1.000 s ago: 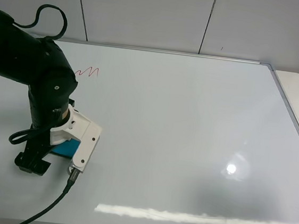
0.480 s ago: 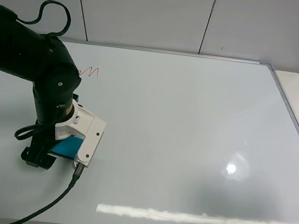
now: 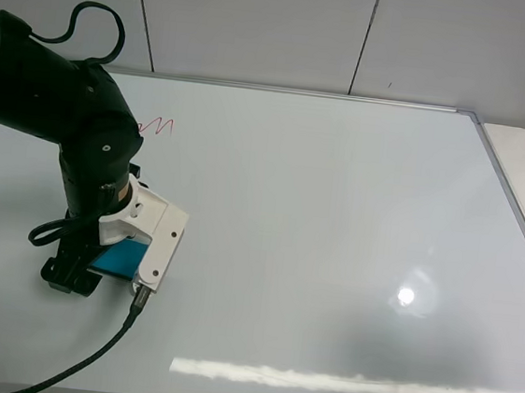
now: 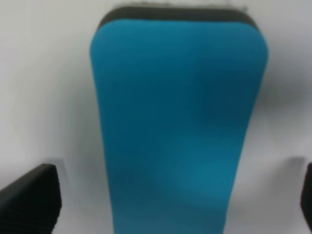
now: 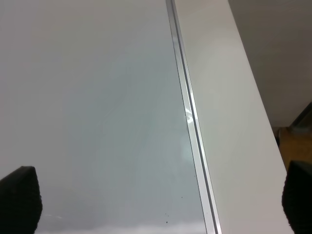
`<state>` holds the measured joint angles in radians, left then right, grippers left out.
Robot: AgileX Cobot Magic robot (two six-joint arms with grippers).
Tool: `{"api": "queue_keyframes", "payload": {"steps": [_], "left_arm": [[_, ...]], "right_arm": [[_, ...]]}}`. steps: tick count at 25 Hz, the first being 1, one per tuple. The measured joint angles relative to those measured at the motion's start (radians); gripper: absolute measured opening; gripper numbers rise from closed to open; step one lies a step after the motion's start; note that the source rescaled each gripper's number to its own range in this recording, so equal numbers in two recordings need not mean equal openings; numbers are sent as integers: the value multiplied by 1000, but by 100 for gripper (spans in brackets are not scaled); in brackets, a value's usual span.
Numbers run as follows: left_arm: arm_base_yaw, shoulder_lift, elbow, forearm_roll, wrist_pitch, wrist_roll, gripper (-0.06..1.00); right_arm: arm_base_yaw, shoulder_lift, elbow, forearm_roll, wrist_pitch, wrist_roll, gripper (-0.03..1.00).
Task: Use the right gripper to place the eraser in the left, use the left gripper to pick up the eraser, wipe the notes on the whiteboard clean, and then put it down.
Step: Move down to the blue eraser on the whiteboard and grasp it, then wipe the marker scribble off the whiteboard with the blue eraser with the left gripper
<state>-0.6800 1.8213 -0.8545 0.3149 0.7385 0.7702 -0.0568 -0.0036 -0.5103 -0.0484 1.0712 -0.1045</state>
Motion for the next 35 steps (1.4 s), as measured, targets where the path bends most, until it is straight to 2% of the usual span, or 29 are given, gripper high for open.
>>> {"api": "queue_keyframes", "payload": {"steps": [7,8,9,10,11,12,13,16,21,25,27,31,33,35], "left_arm": [[0,13,0,0,0,0,100],[0,13,0,0,0,0,96],[0,13,0,0,0,0,89],[0,13,0,0,0,0,78],[0,13,0,0,0,0,55],[0,13,0,1,0,0,22],[0,13,0,6,1,0,0],[0,13,0,32,1,-1,6],[0,13,0,51,4,-42,6],[0,13,-16,40,46,-87,6],[0,6,-37,1,63,-107,6],[16,-11,-105,-158,112,-167,6],[35,-14,-132,-238,133,-241,6],[64,-17,-147,-292,137,-363,6]], "right_arm": [[0,0,0,-1,0,0,99],[0,0,0,-1,0,0,99],[0,0,0,-1,0,0,99],[0,0,0,-1,0,0,99],[0,0,0,-1,0,0,99],[0,0,0,-1,0,0,99],[0,0,0,-1,0,0,99],[0,0,0,-1,0,0,99],[0,0,0,-1,0,0,99],[0,0,0,-1,0,0,99],[0,0,0,-1,0,0,99],[0,0,0,-1,0,0,99],[0,0,0,-1,0,0,99],[0,0,0,-1,0,0,99]]}}
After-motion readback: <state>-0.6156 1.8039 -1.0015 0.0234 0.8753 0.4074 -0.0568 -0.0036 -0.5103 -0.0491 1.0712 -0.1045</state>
